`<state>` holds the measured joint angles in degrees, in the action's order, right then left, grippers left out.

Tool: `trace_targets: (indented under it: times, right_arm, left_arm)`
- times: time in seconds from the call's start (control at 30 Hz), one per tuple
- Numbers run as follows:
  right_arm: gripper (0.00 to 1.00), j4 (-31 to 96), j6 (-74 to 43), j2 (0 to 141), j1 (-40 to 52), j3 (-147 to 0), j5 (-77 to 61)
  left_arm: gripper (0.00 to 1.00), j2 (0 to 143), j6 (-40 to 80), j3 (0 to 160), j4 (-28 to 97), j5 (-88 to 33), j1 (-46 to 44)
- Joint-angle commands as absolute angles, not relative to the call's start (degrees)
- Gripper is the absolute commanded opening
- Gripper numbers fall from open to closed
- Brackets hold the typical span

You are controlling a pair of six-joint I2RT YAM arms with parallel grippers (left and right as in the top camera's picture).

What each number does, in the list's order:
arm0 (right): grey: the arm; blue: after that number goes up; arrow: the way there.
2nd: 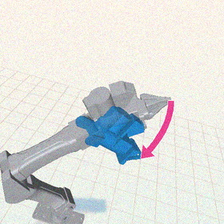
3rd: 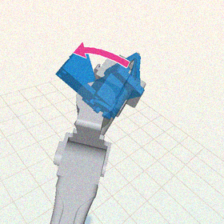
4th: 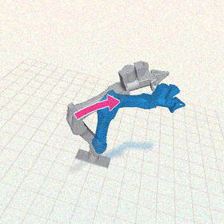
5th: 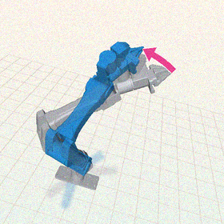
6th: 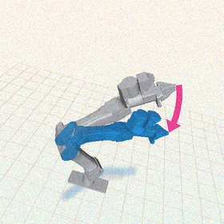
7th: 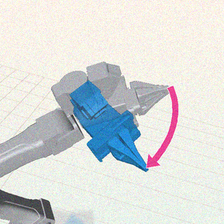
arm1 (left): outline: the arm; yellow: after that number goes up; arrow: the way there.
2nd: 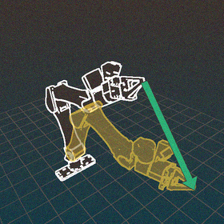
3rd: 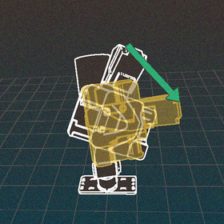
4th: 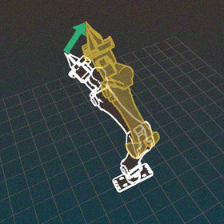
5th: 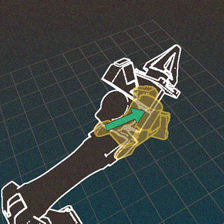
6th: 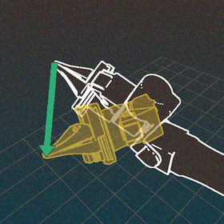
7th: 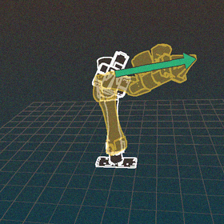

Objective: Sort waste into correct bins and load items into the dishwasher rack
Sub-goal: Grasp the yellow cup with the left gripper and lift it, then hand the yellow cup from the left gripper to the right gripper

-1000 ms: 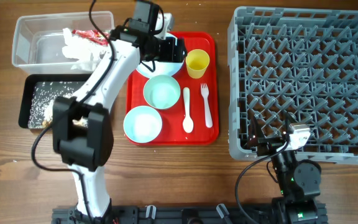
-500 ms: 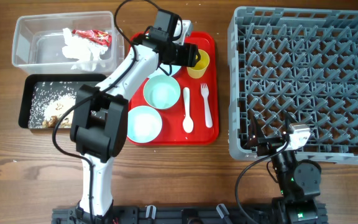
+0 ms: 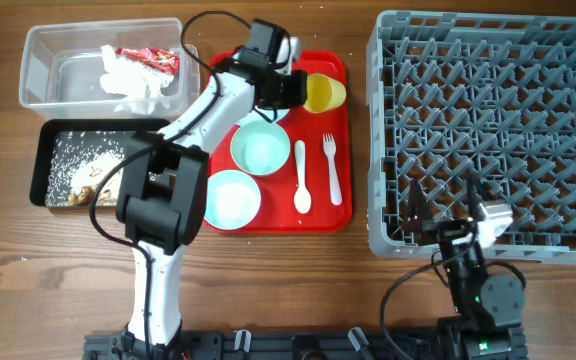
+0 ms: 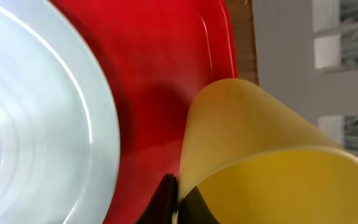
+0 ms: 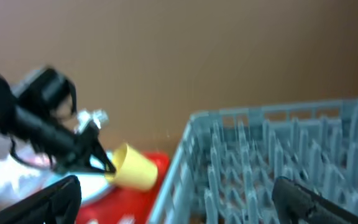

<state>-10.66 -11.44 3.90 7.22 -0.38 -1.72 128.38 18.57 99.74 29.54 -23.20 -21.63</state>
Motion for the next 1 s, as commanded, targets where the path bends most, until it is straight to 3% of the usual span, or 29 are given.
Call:
trace_targets:
  times: [0.0, 0.1, 0.2, 0.33, 0.53, 0.73, 0.87, 0.97]
  right_arm:
    - [1.0, -11.92, -23.99, 3.66, 6.98, -1.52, -4.86]
    - [1.0, -11.94, -27.83, 3.88, 6.98, -4.62, -14.37]
    - [1.0, -10.35, -26.57, 8.27, 6.98, -12.19, -18.68]
    - [1.0, -1.1, -19.88, 28.23, 6.98, -30.72, -28.01]
    - [1.0, 15.49, -16.23, 58.08, 6.98, -58.15, -40.58]
    - [1.0, 9.69, -25.67, 71.02, 6.98, -59.79, -44.16]
    - [0.99, 4.51, -17.76, 73.12, 6.98, -59.77, -51.37]
    - [0.94, -3.03, -16.64, 74.59, 7.09, -59.77, -57.19]
  left_arm:
    - [0.04, 122.67, 24.25, 100.97, 30.26, -34.68, -17.02]
    - [0.04, 119.31, 25.17, 100.97, 33.21, -46.74, -12.93]
    - [0.04, 115.68, 25.06, 100.97, 39.4, -50.0, -10.31]
    - [0.04, 109.58, 22.41, 100.97, 46.7, -54.15, -9.13]
    - [0.04, 106.61, 19.9, 100.95, 53.39, -70.15, -7.38]
    - [0.04, 106.61, 19.88, 100.95, 58.04, -75.7, -4.89]
    - [0.04, 106.61, 19.92, 100.95, 61.3, -79.29, -5.21]
    - [0.04, 106.61, 19.92, 100.95, 66.59, -79.26, -5.56]
